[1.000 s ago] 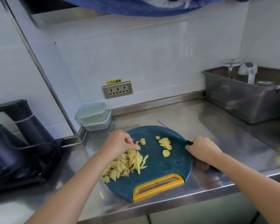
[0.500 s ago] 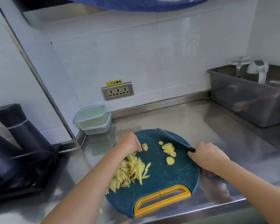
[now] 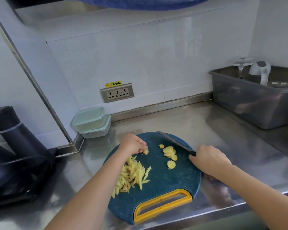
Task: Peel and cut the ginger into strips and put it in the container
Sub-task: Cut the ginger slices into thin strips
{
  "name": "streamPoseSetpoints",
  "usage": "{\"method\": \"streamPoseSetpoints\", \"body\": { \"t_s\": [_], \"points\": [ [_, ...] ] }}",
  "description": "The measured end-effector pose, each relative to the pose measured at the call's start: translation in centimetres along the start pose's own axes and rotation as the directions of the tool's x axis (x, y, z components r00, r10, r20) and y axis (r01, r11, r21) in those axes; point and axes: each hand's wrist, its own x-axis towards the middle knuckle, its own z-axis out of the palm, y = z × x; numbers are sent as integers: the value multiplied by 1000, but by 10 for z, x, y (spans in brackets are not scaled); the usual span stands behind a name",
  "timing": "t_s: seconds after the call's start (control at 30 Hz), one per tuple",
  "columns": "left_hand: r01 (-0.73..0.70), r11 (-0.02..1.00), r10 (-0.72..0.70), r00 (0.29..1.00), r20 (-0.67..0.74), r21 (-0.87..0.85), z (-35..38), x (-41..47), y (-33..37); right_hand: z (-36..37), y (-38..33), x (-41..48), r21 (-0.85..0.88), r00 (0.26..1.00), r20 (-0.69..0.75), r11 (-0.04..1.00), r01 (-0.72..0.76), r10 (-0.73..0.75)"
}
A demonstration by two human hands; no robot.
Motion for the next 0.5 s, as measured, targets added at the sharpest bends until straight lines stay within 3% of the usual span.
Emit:
{"method": "streamPoseSetpoints", "body": {
  "t_s": [0.3,0.5],
  "points": [
    [-86,996,87,996,-11,35,5,-4,-5,0,1,0,-22,1000,-3,999,25,-25],
    [-213,960,218,976,-6,183,20,-16,-2,-2,0,-1,-2,1000,11,1000,23,-23]
  ]
}}
